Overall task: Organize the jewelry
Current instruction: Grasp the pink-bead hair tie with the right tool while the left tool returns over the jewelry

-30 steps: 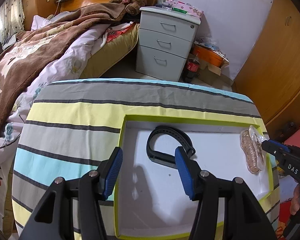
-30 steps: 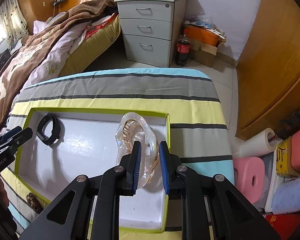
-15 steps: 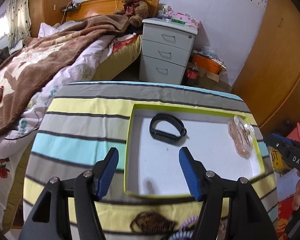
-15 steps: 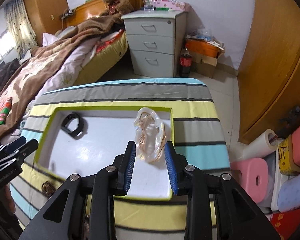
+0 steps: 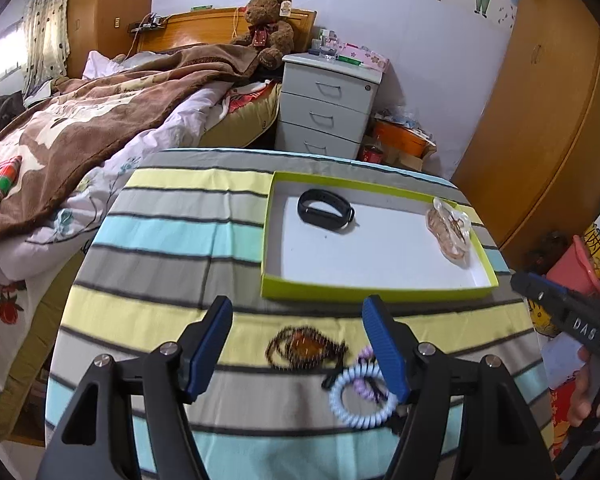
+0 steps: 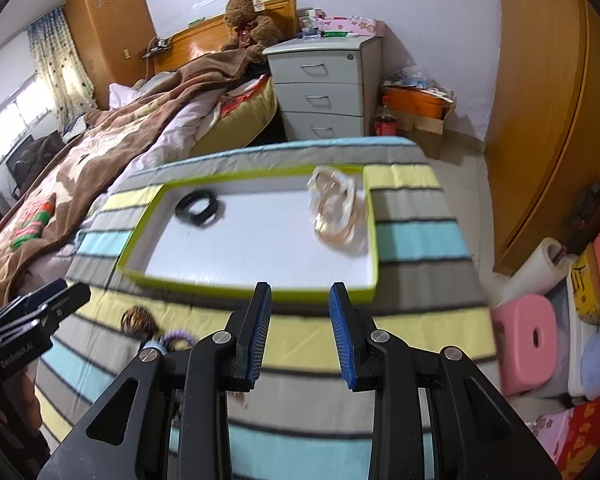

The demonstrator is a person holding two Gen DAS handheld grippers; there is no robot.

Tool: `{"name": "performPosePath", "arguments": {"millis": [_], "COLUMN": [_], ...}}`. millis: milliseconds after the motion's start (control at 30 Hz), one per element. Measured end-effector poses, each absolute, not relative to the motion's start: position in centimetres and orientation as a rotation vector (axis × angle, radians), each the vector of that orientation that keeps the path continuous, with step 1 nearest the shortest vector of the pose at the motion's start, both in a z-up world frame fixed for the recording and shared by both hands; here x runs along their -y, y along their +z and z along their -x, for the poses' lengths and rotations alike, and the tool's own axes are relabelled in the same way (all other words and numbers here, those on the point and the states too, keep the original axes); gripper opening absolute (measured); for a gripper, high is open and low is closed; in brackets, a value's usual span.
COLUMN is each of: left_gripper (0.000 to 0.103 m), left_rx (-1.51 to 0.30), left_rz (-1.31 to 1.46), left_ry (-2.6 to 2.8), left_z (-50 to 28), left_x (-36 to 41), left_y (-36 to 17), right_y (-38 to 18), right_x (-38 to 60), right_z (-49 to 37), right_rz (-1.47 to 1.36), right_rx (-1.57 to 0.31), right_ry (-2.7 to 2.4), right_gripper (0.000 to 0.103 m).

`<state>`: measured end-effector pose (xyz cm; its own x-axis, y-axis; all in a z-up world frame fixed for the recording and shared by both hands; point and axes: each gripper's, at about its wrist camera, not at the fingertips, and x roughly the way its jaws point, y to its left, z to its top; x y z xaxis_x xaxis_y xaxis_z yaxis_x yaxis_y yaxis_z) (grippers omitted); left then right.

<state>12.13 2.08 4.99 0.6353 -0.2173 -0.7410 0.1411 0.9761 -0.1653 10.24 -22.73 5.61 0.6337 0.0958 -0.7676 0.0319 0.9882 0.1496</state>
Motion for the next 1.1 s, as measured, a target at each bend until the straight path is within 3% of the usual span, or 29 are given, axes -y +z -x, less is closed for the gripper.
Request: {"name": "performPosePath", "arguments": {"millis": [333,867,1100], "left_gripper": [0.075,0.079,0.079], "left_rx": [-0.824,-0.844,-0.846], "left_rz": [0.151,0.207,0.220], "left_ry": [-0.208,-0.205,-0.205], "left_z": [-8.0,-6.0,-5.8], "left_x": [-4.6,-7.1,-7.6], "left_y": [3.6,1.3,1.1], "right_y": [2.1,-2.1,-2.3], "right_x": [19.6,14.9,13.5], "right_z": [-5.9,-5.6,-5.4], "right_rz": [-0.166,-0.118,-0.035], "right_rx": [-0.877,-0.953,-0.932], "right_ry": [0.209,0.371,0.372], "right_gripper": [0.031,0.046,0.047]}}
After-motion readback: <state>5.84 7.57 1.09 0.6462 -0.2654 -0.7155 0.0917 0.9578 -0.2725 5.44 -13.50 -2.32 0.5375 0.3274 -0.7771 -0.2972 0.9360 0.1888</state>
